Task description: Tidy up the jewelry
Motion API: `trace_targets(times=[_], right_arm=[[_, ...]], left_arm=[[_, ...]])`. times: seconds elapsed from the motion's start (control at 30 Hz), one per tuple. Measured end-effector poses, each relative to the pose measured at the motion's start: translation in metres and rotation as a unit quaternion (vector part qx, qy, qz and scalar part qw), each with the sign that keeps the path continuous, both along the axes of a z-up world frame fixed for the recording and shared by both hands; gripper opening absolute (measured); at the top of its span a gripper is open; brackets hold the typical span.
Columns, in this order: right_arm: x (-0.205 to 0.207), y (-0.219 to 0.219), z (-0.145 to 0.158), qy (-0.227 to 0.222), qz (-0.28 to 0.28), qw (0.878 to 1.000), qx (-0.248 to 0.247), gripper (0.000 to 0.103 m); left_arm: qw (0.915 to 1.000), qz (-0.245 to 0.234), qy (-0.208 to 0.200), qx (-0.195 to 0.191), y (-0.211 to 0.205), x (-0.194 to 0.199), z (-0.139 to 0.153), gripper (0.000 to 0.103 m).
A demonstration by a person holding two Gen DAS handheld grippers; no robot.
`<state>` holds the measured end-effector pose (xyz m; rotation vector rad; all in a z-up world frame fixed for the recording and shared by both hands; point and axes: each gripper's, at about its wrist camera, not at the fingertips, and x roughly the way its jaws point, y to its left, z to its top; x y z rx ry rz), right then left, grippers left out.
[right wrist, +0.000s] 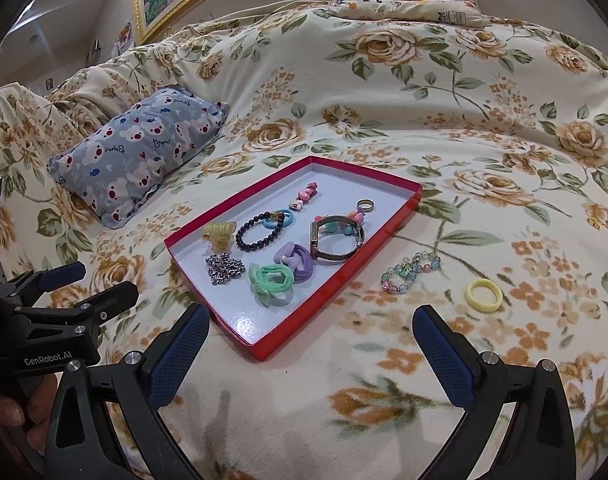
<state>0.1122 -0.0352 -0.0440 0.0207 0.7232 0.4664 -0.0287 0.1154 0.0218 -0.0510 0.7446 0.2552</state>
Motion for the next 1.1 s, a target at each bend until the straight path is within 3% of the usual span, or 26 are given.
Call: trace_targets(times=[1.1], right_arm=[[-0.0011,0.0057,0.0003,-0.006,0.006,1.0,-0.003,0.102]], left_arm=[[1.0,-0.001,-0.003,0.002,0.0009,-0.0024,0.0001,0.102]])
